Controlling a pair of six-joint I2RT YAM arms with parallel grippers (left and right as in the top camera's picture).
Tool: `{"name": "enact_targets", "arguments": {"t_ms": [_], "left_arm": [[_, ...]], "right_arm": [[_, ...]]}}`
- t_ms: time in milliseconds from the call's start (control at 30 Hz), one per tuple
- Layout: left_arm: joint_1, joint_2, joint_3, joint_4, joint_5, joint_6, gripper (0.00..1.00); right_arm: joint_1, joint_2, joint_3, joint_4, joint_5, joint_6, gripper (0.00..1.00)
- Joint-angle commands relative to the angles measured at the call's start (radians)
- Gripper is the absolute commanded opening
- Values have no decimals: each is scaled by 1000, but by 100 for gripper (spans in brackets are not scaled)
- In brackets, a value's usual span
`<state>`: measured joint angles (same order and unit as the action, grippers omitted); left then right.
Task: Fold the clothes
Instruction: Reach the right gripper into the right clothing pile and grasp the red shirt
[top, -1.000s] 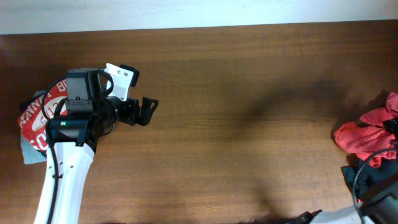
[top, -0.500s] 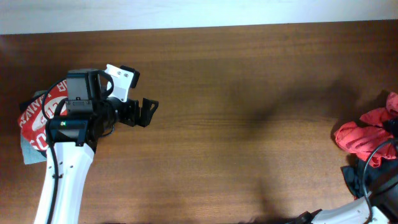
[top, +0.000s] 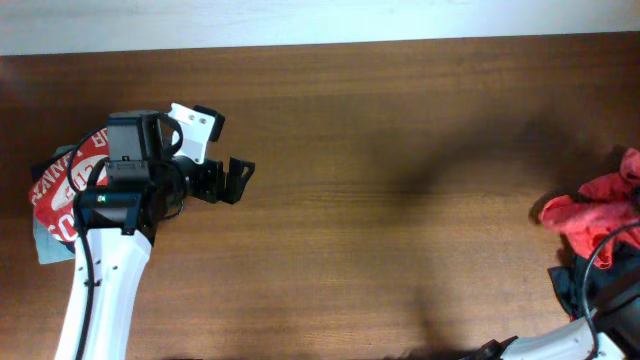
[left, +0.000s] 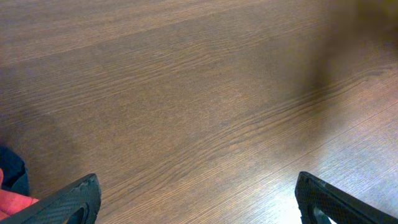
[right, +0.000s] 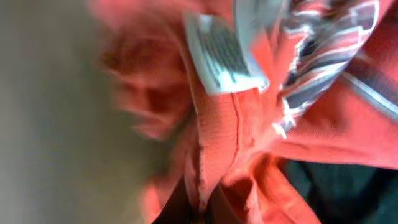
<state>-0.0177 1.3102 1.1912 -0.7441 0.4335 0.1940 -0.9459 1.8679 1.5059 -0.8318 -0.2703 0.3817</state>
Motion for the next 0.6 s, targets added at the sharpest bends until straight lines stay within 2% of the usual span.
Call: {"name": "enact_targets", "arguments": {"t_ms": [0, 133, 267, 567], "left_arm": [[-4, -3, 18, 3, 15, 8, 99], [-4, -3, 18, 3, 15, 9, 99], [-4, -3, 18, 6, 15, 9, 99], [-4, -3, 18, 12, 14, 9, 99]], "right_arm": [[-3, -134, 180, -18, -161, 20, 4], [-1, -182, 418, -16, -312, 21, 4], [3, -182, 614, -7, -325, 49, 4], [43, -182, 867, 131, -440, 189, 4]]}}
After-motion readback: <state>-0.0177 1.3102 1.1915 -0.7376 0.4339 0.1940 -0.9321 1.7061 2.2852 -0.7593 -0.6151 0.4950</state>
